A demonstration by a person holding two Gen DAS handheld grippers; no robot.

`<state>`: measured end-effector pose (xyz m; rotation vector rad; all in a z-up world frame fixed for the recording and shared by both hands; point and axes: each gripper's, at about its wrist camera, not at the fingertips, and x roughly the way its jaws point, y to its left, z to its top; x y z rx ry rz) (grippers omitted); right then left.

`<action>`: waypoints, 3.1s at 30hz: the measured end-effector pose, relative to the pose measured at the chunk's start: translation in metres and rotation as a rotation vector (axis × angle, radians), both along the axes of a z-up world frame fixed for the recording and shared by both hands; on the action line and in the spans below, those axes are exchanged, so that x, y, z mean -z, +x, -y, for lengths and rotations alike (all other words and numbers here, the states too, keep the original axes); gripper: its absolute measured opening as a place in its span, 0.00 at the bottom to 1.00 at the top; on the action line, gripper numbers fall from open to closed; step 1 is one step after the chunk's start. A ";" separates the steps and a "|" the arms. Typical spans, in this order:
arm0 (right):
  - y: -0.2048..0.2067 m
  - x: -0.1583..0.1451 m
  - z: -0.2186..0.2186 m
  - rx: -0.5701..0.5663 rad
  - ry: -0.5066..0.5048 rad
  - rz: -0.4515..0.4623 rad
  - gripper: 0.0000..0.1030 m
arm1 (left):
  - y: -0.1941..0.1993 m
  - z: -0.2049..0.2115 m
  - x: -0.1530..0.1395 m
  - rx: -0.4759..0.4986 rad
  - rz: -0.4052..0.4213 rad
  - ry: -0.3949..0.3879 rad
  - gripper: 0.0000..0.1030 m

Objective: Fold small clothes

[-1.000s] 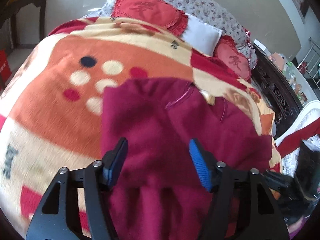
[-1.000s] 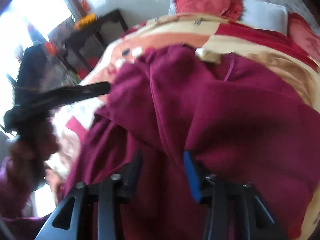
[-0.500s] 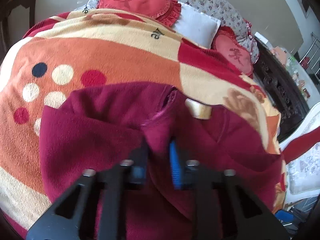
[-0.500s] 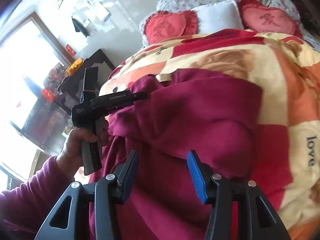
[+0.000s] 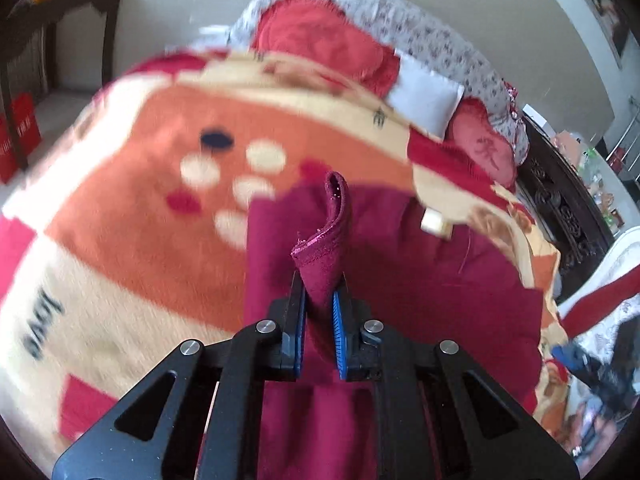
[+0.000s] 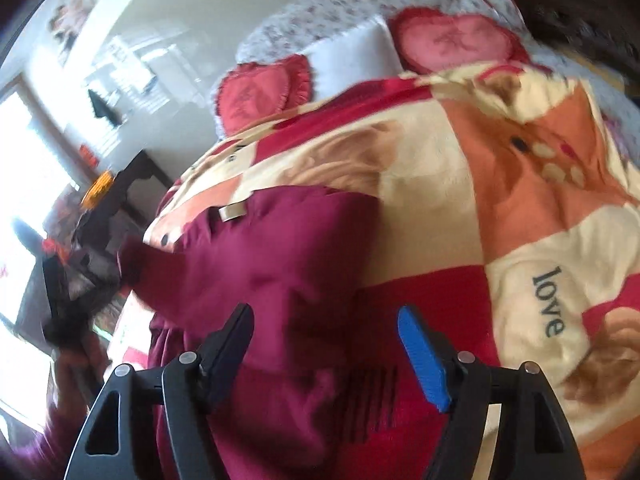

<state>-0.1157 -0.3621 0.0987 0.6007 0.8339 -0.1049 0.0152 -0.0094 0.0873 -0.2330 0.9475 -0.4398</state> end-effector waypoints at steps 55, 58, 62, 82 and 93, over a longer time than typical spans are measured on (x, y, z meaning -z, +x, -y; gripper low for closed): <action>0.070 0.025 -0.011 -0.033 -0.326 -0.176 0.35 | 0.019 0.013 0.045 -0.056 -0.021 0.219 0.52; 0.054 0.010 -0.019 -0.055 -0.276 -0.146 0.35 | 0.017 0.012 0.044 -0.056 -0.019 0.222 0.52; 0.034 0.009 -0.039 -0.087 -0.249 -0.139 0.39 | 0.014 0.012 0.042 -0.059 -0.020 0.222 0.52; -0.037 -0.004 -0.048 -0.129 -0.122 -0.181 0.48 | -0.061 0.000 -0.002 0.060 -0.010 0.233 0.52; -0.125 0.008 -0.073 -0.253 -0.093 -0.265 0.62 | -0.154 -0.050 0.008 0.162 -0.134 0.213 0.58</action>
